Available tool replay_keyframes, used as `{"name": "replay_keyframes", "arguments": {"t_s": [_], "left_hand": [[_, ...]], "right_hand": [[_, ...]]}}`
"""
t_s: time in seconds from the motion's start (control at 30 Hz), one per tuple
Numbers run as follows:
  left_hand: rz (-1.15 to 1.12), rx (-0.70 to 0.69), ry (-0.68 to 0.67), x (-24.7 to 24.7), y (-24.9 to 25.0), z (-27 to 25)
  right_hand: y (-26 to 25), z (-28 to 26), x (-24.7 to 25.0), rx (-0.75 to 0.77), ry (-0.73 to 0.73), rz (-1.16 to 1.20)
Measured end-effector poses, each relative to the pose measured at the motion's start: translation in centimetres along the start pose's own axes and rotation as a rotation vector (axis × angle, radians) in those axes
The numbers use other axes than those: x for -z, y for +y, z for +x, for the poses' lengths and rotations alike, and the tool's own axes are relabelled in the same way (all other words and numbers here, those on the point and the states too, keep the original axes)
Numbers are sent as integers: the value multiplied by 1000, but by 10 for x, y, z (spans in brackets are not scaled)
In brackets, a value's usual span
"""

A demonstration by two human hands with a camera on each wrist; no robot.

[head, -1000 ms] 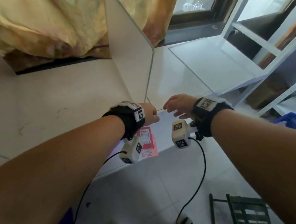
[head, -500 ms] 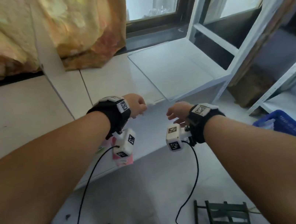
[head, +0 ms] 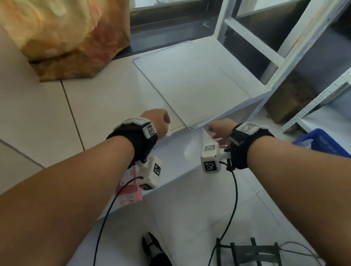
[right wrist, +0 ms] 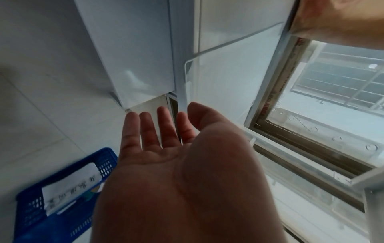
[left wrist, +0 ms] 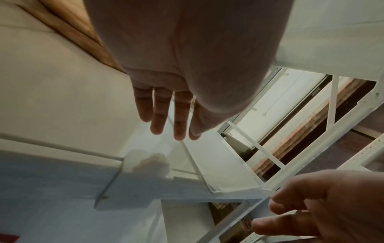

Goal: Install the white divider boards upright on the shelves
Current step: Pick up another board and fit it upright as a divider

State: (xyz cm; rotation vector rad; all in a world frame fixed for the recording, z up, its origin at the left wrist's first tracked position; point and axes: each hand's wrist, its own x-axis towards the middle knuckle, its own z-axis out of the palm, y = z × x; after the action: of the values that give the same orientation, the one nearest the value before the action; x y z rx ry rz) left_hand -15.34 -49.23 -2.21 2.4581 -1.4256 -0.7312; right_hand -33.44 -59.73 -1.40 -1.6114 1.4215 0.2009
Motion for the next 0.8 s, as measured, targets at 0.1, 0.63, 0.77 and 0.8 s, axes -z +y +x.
{"name": "replay_keyframes", "arguments": {"t_s": [0.1, 0.63, 0.77, 0.8], "left_hand": [[10, -60, -27, -3, 4, 21], [143, -206, -107, -22, 9, 49], [66, -192, -65, -10, 9, 37], [54, -186, -64, -6, 9, 34]], "right_hand": [[-11, 20, 2, -48, 43, 26], [-26, 47, 7, -223, 71, 392], [-19, 40, 3, -161, 43, 677], [-19, 37, 4, -129, 40, 709]]}}
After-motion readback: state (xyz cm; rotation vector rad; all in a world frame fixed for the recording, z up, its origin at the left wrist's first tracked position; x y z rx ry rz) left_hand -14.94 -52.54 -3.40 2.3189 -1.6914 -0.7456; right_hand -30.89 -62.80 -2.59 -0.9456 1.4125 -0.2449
